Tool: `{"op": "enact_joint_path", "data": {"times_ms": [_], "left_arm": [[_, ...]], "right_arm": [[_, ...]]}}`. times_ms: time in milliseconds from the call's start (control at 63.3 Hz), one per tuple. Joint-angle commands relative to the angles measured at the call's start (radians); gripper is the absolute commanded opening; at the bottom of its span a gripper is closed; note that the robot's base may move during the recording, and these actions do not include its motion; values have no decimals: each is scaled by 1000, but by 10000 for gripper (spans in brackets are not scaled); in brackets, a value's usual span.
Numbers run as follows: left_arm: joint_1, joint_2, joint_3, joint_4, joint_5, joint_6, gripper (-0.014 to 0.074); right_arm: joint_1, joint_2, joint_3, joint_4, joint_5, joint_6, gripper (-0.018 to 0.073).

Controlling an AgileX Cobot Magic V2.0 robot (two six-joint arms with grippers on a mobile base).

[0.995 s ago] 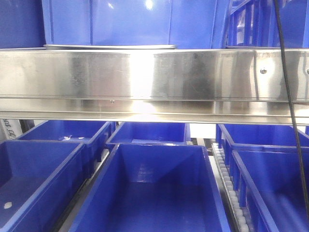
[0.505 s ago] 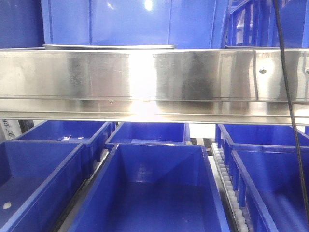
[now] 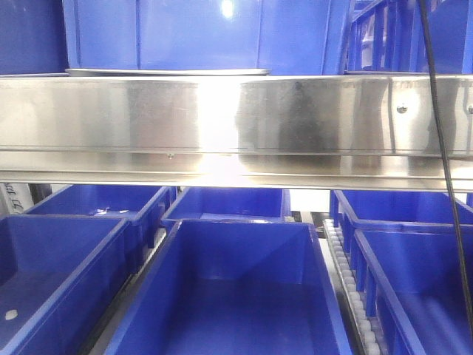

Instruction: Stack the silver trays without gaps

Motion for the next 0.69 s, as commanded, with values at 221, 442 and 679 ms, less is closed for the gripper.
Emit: {"op": "enact_joint_path", "data": {"times_ms": [221, 442, 679], "left_arm": [[35, -225, 250, -35, -222, 0, 11], [38, -359, 522, -37, -473, 0, 11], [38, -383, 718, -43, -593, 0, 11]], "right_arm": [[1, -12, -4, -17, -28, -8, -71], [1, -12, -4, -17, -28, -8, -71], [1, -12, -4, -17, -28, -8, -71]]}}
